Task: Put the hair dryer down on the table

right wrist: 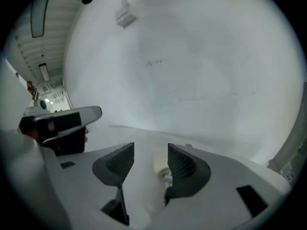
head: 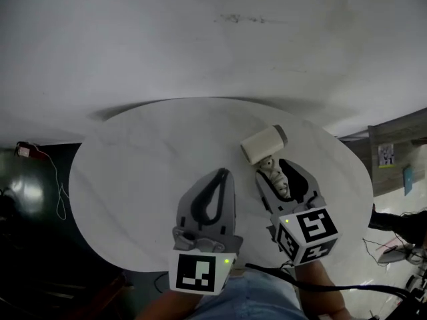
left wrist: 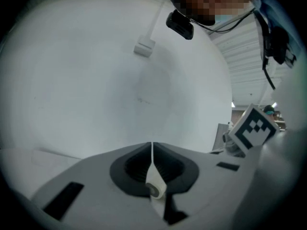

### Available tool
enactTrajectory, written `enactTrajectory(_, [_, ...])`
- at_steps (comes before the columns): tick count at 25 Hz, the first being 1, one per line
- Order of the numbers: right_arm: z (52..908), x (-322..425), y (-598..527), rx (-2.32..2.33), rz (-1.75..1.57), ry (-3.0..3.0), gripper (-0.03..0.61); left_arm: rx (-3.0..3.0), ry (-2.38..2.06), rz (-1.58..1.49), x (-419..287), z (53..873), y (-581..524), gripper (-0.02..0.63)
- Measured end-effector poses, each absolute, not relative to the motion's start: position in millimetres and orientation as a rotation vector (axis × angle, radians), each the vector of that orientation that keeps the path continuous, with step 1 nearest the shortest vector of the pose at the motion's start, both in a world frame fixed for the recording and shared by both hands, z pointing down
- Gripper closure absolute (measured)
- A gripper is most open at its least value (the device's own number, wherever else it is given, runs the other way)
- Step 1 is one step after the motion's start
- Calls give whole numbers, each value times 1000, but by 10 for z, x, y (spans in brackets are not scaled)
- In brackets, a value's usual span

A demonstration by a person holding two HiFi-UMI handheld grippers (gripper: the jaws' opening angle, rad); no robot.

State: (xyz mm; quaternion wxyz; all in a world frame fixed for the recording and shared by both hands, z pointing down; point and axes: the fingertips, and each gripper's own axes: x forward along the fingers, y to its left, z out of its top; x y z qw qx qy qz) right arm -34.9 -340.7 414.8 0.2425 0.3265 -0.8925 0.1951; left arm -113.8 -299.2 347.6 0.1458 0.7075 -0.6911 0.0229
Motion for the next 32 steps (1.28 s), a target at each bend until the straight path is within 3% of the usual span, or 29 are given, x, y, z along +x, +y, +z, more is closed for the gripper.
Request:
enactTrajectory(3, [3734,-347,-3290,926,467,-2567,376,2101,-1983,32,-1022,3250,-2968,597])
enactTrajectory(8, [3214,-257,-3090,1004,370,-2690,528,2197,-1981,-11,-860,2889,-2885,597])
enactTrajectory(10, [3040,-211,-3033,1043,320,-2726,550,2239,-1989,-29,-830,2777,-2849,597])
enactTrajectory(32, [2471,21,-2847,1156,95,-2858,568,2328,-2042,-36,-565,2378,-2660,597])
